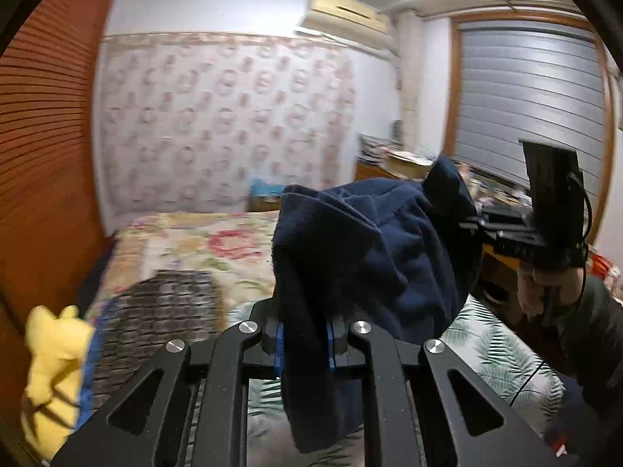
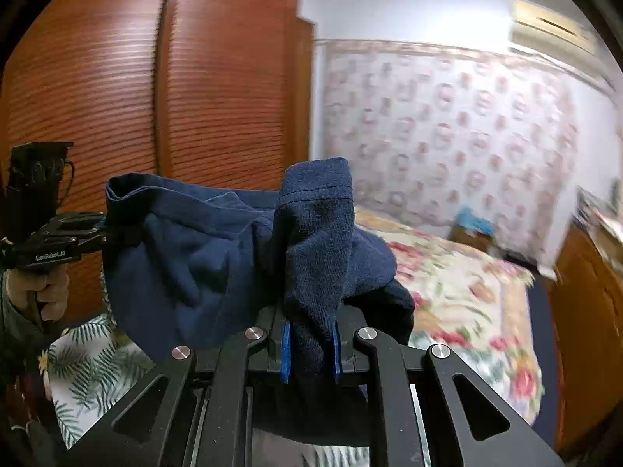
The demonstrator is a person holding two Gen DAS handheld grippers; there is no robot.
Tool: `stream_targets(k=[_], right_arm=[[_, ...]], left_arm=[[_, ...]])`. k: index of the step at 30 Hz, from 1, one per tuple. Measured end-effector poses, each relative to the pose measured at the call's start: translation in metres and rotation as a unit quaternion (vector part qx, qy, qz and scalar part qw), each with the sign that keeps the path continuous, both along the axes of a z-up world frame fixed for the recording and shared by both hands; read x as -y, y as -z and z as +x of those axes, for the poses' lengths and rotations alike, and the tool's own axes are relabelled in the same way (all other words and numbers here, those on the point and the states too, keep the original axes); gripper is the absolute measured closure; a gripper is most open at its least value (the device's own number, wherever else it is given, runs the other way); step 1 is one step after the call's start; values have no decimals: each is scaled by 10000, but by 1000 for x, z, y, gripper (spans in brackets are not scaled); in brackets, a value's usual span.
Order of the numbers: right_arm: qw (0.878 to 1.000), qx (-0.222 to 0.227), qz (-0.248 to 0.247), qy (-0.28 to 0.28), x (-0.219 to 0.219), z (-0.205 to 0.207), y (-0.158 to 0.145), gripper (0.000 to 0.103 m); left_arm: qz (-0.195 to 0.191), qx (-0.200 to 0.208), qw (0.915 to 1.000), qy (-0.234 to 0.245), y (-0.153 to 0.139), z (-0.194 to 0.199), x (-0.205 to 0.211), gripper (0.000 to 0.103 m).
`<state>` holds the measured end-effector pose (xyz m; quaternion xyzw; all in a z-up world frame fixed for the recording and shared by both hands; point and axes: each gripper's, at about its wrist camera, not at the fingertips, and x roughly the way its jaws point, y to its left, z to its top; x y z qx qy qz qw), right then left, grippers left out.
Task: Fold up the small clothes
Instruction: 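Lift the bundle with both grippers and carry it to the patterned pillow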
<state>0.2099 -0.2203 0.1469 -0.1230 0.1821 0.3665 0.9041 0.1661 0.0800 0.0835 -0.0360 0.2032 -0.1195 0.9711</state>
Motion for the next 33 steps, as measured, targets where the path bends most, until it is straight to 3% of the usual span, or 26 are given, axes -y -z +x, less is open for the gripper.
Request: stream_targets(k=[8,15,19,22,24,28,29,30,32,33], right_arm=[[9938,92,-628,-909,-112,74,-23,88],[9798,-64,-1226,-1578,-241,136,6,88],[9798,-456,-1123,-1590,-275,167,26,86],[9814,-856,-913,-1458,-277,190,35,80],[9841,-992,-750,-1270,-274,206,38,70],[9894,-970,-557,-927,-267,205,43,45],[9903,-949,-532,-867,-263,207,43,37],[9914,-908,-521,-791,-259,209,42,35],[9929,-840,-500,-674,-243,187,44,32],[9936,-821,-458,-627,-237,185,43,32]], left_arm=[[-247,-105,9941,-1051,26,-29,-72,87],[-486,-601,9803,-1815,79,-41,-111,87],[-576,-872,9754,-1941,95,-43,-126,87],[-618,-981,9724,-2027,95,-53,-122,87],[-661,-1004,9719,-2022,94,-54,-122,82],[-637,-877,9744,-1969,86,-59,-118,58],[-638,-860,9751,-1944,84,-61,-117,56],[-581,-836,9760,-1927,82,-62,-115,55],[-486,-758,9783,-1866,77,-67,-108,30],[-465,-710,9791,-1847,75,-69,-105,24]])
